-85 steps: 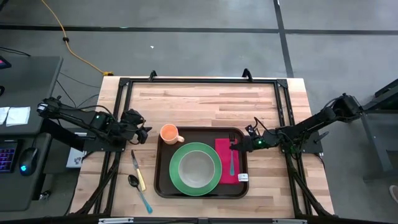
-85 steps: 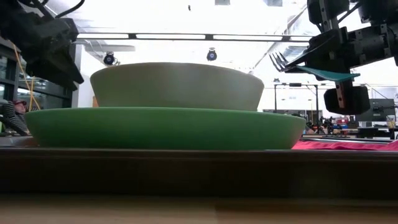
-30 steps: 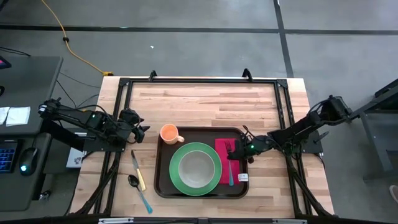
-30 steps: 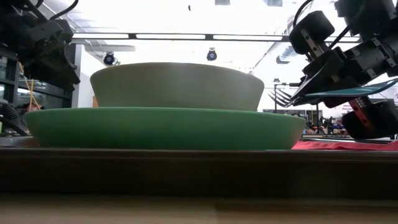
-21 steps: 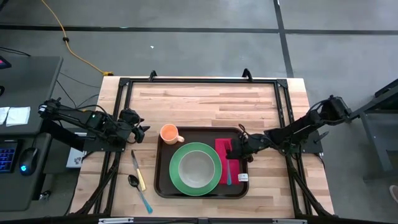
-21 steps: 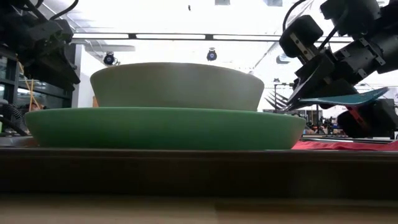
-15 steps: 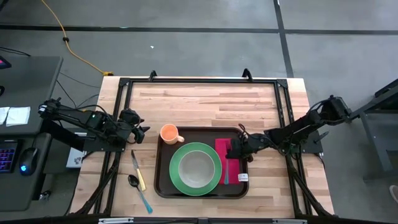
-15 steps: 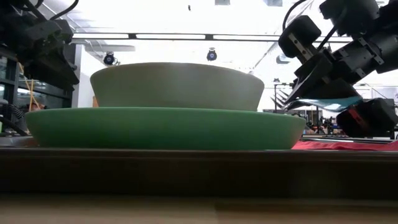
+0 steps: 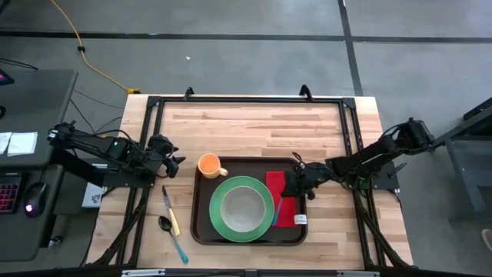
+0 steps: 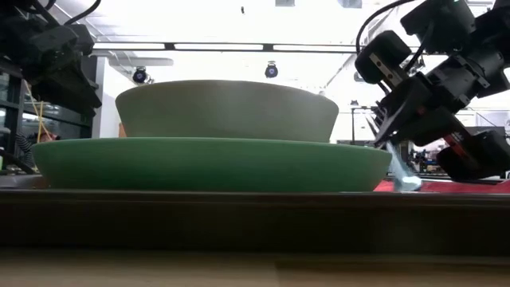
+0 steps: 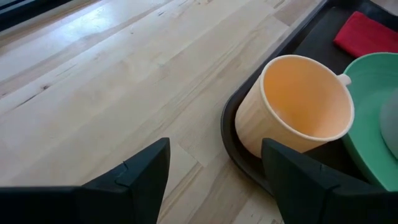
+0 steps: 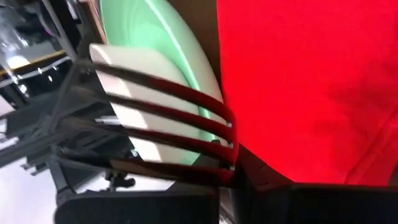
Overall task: Set up tray
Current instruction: Put the blue fork on the red table napkin
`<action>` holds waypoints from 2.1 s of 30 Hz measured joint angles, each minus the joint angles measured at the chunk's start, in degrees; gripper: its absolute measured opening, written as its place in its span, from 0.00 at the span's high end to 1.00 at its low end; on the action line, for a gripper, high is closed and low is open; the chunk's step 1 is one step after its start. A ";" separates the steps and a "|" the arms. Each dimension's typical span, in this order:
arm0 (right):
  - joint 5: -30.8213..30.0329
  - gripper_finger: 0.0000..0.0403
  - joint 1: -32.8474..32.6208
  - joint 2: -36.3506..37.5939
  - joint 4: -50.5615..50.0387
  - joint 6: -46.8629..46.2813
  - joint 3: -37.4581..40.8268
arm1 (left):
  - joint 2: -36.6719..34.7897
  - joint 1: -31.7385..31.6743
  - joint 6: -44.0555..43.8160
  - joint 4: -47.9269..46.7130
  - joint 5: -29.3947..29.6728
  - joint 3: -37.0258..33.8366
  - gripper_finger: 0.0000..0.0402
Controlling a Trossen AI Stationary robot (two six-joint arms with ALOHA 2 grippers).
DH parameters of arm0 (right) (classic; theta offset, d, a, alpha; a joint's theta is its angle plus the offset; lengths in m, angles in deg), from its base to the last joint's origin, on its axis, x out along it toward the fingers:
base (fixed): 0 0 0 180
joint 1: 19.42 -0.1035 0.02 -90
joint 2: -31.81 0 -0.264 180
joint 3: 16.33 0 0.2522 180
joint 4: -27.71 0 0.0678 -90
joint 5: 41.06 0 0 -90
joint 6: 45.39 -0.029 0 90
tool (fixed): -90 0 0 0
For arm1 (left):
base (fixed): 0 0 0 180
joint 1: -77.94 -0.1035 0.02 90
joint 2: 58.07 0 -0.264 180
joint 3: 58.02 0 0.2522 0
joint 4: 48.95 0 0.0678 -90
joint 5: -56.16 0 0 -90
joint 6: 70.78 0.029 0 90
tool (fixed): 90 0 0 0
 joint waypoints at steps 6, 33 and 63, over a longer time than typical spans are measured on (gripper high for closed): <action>4.35 1.00 2.14 0.00 -0.66 3.24 -0.01 | 0.00 -0.01 0.00 0.04 0.02 0.00 0.29; 12.81 1.00 7.98 0.02 -1.80 12.69 -0.01 | -0.01 0.01 0.17 0.70 0.04 0.00 0.29; 15.60 1.00 7.96 0.02 -2.19 13.67 -0.01 | 0.00 -0.01 0.54 0.74 0.05 0.02 0.29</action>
